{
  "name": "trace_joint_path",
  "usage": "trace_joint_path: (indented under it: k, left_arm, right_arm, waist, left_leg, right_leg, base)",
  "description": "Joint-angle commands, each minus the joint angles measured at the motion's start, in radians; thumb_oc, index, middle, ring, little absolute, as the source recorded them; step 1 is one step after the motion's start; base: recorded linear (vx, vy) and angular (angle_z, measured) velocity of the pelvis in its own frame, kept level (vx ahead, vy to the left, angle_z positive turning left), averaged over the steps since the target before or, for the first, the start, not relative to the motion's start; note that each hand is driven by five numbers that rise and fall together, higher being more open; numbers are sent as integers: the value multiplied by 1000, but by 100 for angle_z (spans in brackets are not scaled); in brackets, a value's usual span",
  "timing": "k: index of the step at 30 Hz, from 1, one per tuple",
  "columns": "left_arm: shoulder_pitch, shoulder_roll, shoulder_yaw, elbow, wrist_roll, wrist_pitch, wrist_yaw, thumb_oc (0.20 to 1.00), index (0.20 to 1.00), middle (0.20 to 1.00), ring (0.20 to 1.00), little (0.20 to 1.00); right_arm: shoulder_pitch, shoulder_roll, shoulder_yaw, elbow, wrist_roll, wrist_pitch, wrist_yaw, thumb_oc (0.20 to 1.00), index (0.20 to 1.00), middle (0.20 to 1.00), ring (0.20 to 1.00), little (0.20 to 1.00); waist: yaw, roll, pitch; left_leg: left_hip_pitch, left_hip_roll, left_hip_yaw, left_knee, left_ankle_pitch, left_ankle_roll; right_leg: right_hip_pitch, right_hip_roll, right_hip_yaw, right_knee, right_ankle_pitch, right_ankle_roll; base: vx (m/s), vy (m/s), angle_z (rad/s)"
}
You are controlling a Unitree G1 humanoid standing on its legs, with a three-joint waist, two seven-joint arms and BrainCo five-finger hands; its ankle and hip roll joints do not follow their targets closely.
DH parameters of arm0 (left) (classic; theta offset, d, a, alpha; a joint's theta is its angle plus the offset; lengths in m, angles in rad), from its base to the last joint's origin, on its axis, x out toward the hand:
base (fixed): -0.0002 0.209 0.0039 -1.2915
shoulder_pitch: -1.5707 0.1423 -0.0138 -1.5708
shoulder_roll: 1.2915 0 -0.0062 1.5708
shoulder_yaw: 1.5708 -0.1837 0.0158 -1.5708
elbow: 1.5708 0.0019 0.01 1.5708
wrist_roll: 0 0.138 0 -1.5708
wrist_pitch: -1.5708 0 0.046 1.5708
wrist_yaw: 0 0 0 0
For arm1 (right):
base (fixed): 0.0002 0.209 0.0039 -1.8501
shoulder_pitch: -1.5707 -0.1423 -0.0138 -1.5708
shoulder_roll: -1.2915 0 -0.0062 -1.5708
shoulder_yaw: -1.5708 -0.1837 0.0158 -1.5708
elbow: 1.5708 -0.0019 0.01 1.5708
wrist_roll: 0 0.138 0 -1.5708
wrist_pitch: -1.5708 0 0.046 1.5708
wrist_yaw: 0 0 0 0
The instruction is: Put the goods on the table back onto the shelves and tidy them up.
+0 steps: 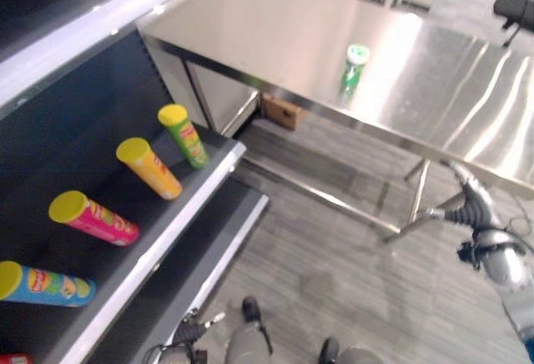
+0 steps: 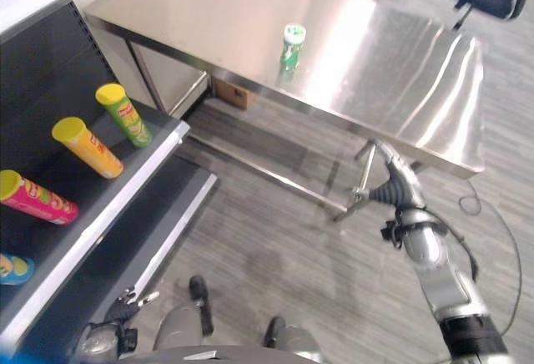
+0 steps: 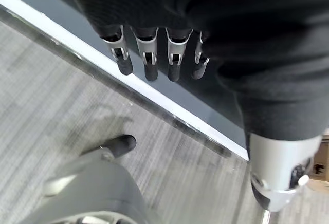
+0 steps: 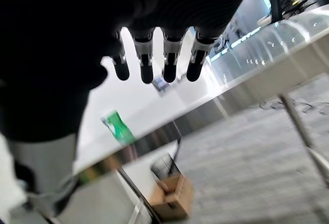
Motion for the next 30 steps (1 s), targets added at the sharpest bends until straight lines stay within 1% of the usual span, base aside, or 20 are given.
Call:
trace_joint_path:
  k: [1, 2, 4, 6, 8, 10, 11, 13, 14, 16, 17, 19, 20, 21, 22, 23, 24, 26, 27, 30]
  left_arm:
    - [36, 2, -13, -17, 1, -18, 2, 1000, 1000, 1000, 1000, 1000]
    - [33, 6, -12, -8, 3, -17, 2, 1000, 1000, 1000, 1000, 1000]
    - [37, 11, 4, 10, -4, -17, 8, 1000, 1000, 1000, 1000, 1000]
    - [39, 13, 8, 23, -2, -16, 10, 1000, 1000, 1000, 1000, 1000]
    - [27, 24, 7, 39, 3, -15, 8, 1000, 1000, 1000, 1000, 1000]
    - [15, 39, 3, 41, 8, -13, 10, 1000, 1000, 1000, 1000, 1000]
    - [13, 40, 3, 42, 9, -13, 10, 1000, 1000, 1000, 1000, 1000]
    - [3, 54, -4, 32, 6, -16, 17, 1000, 1000, 1000, 1000, 1000]
    - [-1, 63, -9, 22, 2, -20, 23, 1000, 1000, 1000, 1000, 1000]
    - [-4, 63, -14, 20, -3, -24, 22, 1000, 1000, 1000, 1000, 1000]
    - [-4, 58, -22, 18, -2, -26, 21, 1000, 1000, 1000, 1000, 1000]
    - [-5, 52, -29, 35, 13, -27, 16, 1000, 1000, 1000, 1000, 1000]
    - [-5, 50, -30, 36, 14, -27, 16, 1000, 1000, 1000, 1000, 1000]
    - [-10, 46, -31, 51, 31, -27, 12, 1000, 1000, 1000, 1000, 1000]
    - [-22, 40, -29, 64, 50, -25, 7, 1000, 1000, 1000, 1000, 1000]
    - [-28, 40, -28, 68, 58, -26, 5, 1000, 1000, 1000, 1000, 1000]
    - [-28, 41, -29, 68, 58, -26, 5, 1000, 1000, 1000, 1000, 1000]
    - [-37, 37, -21, 93, 73, -24, -2, 1000, 1000, 1000, 1000, 1000]
    - [-38, 37, -24, 94, 73, -25, -2, 1000, 1000, 1000, 1000, 1000]
    - [-32, 34, -20, 118, 86, -23, -10, 1000, 1000, 1000, 1000, 1000]
  right_arm:
    - [-47, -53, -37, -39, 25, -28, -32, 1000, 1000, 1000, 1000, 1000]
    - [-58, -57, -30, -32, 21, -26, -31, 1000, 1000, 1000, 1000, 1000]
    - [-84, -59, -23, -21, 13, -25, -35, 1000, 1000, 1000, 1000, 1000]
    - [-90, -59, -34, -15, 9, -25, -37, 1000, 1000, 1000, 1000, 1000]
    - [-89, -61, -53, -14, -3, -30, -45, 1000, 1000, 1000, 1000, 1000]
    - [-85, -61, -74, -22, -13, -32, -48, 1000, 1000, 1000, 1000, 1000]
    - [-85, -60, -76, -24, -13, -32, -47, 1000, 1000, 1000, 1000, 1000]
    - [-81, -69, -100, -30, -20, -34, -51, 1000, 1000, 1000, 1000, 1000]
    - [-93, -78, -107, -29, -24, -35, -62, 1000, 1000, 1000, 1000, 1000]
    - [-95, -90, -117, -34, -27, -35, -67, 1000, 1000, 1000, 1000, 1000]
    - [-96, -105, -125, -31, -29, -34, -70, 1000, 1000, 1000, 1000, 1000]
    - [-95, -123, -149, -29, -42, -29, -80, 1000, 1000, 1000, 1000, 1000]
    - [-92, -124, -151, -32, -42, -29, -79, 1000, 1000, 1000, 1000, 1000]
    - [-73, -132, -178, -40, -52, -24, -83, 1000, 1000, 1000, 1000, 1000]
    - [-28, -126, -232, -61, -68, -17, -93, 1000, 1000, 1000, 1000, 1000]
    - [6, -117, -267, -76, -76, -11, -96, 1000, 1000, 1000, 1000, 1000]
    - [7, -117, -268, -77, -76, -11, -96, 1000, 1000, 1000, 1000, 1000]
    - [60, -105, -328, -86, -78, -3, -98, 1000, 1000, 1000, 1000, 1000]
    - [66, -104, -333, -90, -78, -2, -97, 1000, 1000, 1000, 1000, 1000]
    - [105, -121, -376, -110, -78, 3, -72, 1000, 1000, 1000, 1000, 1000]
  waist:
    - [22, 45, -34]
    - [26, 34, -38]
    - [35, 7, -47]
    - [39, -3, -54]
    - [43, -21, -54]
    - [31, -30, -44]
    - [31, -32, -44]
    - [9, -32, -29]
    - [1, -36, -28]
    - [2, -21, -35]
    - [-2, -7, -38]
    - [-15, 11, -47]
    - [-15, 13, -48]
    - [-29, 17, -51]
    - [-55, 17, -48]
    - [-63, 13, -51]
    - [-63, 13, -52]
    - [-83, 1, -58]
    - [-83, 1, -59]
    - [-92, -17, -73]
  left_leg:
    - [-52, 129, 36, -163, 242, -83]
    - [-51, 123, 28, -145, 225, -97]
    - [-54, 116, 69, -93, 185, -79]
    - [-53, 110, 87, -83, 169, -69]
    - [-49, 91, 110, -64, 133, -47]
    - [-33, 75, 116, -46, 96, -29]
    - [-35, 71, 117, -44, 92, -26]
    - [-10, 48, 104, -43, 56, 0]
    - [12, 3, 85, -64, 32, 27]
    - [50, -25, 55, -103, 18, 32]
    - [64, -33, 33, -127, 19, 32]
    - [96, -51, 4, -158, 7, 25]
    - [97, -52, 2, -161, 7, 26]
    - [112, -56, -16, -170, -1, 22]
    - [126, -66, -31, -174, 3, 26]
    - [131, -73, -49, -176, -4, 25]
    - [131, -73, -49, -176, -4, 25]
    - [148, -99, -92, -178, -23, 25]
    - [147, -101, -95, -177, -24, 26]
    - [160, -135, -137, -181, -36, 25]
  right_leg:
    - [25, 68, 6, -10, -33, 9]
    - [39, 61, 7, -10, -52, 9]
    - [65, 36, -13, -7, -56, 13]
    - [70, 22, -30, 12, -57, 19]
    - [39, -15, -55, 127, -70, 38]
    - [-17, -55, -77, 270, -60, 76]
    - [-23, -62, -77, 283, -66, 80]
    - [-105, -105, -78, 451, -25, 114]
    - [-138, -154, -83, 491, 1, 129]
    - [-148, -177, -99, 420, -16, 98]
    - [-151, -187, -107, 376, -7, 90]
    - [-186, -222, -97, 295, 34, 97]
    - [-183, -221, -99, 289, 38, 98]
    - [-193, -232, -79, 231, 67, 107]
    - [-216, -248, -37, 165, 122, 112]
    - [-221, -252, -9, 141, 146, 121]
    - [-221, -252, -10, 140, 146, 121]
    - [-232, -259, 46, 108, 187, 139]
    - [-228, -261, 42, 105, 188, 141]
    - [-228, -263, 60, 63, 240, 161]
  base:
    - [292, 119, -26]
    - [295, 116, -19]
    - [278, 147, -18]
    - [149, 118, -28]
    - [134, 167, -7]
    - [88, 141, 15]
    - [70, 150, 6]
    - [83, 181, 24]
    - [141, 155, 43]
    - [162, 71, 19]
    - [143, 12, 0]
    - [157, -11, 13]
    - [180, -27, 18]
    - [161, -50, 63]
    - [223, -81, 79]
    - [129, -57, 107]
    - [134, -45, 87]
    - [179, -59, 80]
    - [162, -61, 74]
    - [149, -82, 87]
